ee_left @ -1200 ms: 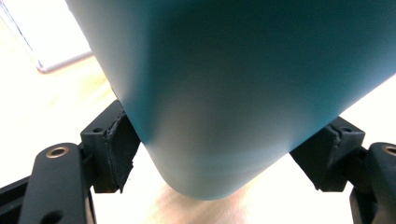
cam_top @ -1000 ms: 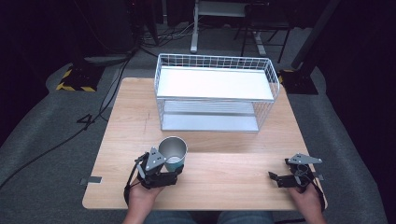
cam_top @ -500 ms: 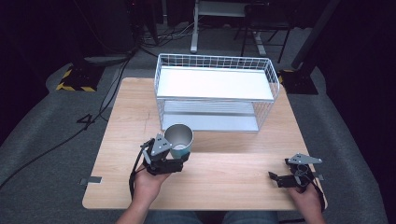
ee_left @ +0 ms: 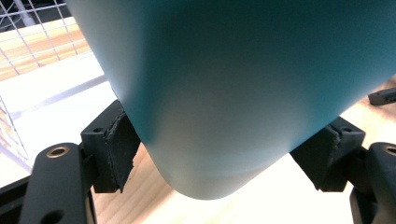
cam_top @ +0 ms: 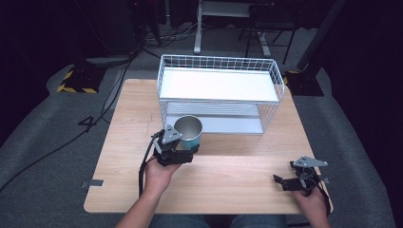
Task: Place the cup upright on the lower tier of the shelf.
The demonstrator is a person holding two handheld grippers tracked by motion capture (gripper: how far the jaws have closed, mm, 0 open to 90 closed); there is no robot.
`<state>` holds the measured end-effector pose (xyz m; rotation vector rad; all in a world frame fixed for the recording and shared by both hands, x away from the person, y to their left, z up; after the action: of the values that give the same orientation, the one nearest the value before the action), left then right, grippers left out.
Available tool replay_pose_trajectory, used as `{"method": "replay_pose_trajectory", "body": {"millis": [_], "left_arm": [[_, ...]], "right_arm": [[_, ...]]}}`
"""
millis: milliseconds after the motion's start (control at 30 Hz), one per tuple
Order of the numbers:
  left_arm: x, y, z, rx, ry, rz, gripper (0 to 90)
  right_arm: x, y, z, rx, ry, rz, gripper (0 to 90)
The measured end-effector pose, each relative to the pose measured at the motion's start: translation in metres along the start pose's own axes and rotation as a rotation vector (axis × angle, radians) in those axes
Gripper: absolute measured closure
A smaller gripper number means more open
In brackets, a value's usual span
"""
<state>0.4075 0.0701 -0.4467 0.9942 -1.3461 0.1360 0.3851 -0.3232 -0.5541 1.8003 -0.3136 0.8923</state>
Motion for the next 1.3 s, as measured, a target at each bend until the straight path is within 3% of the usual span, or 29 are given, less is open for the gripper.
{"method": "replay_pose_trajectory", "body": {"millis": [500, 733, 1100, 1300], "left_arm": [[0.007, -0.037, -0.014, 0.017, 0.03, 0.008, 23.5], [0.015, -0.055, -0.013, 0.007, 0.017, 0.014, 23.5], [0.021, -0.082, -0.016, 0.002, 0.033, 0.028, 23.5], [0.025, -0.094, -0.019, 0.026, -0.006, 0.039, 23.4]], "right_arm": [[0.0, 0.0, 0.0, -0.001, 0.0, 0.0, 4.1], [0.0, 0.0, 0.0, 0.0, 0.001, -0.001, 4.1], [0.0, 0.0, 0.0, -0.001, 0.0, 0.0, 4.1], [0.0, 0.0, 0.0, 0.0, 0.001, -0.001, 4.1]]}}
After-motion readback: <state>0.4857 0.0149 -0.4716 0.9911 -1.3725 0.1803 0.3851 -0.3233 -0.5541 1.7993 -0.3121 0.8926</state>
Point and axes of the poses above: each handheld gripper's, and its own axes: y roughly backward along the jaws, x roughly out of its top, z roughly to its right, the point moved 7 cm from there along -y, roughly forward along the jaws, and after that the axes turned 14 degrees about -y, right-handed, at the moved point
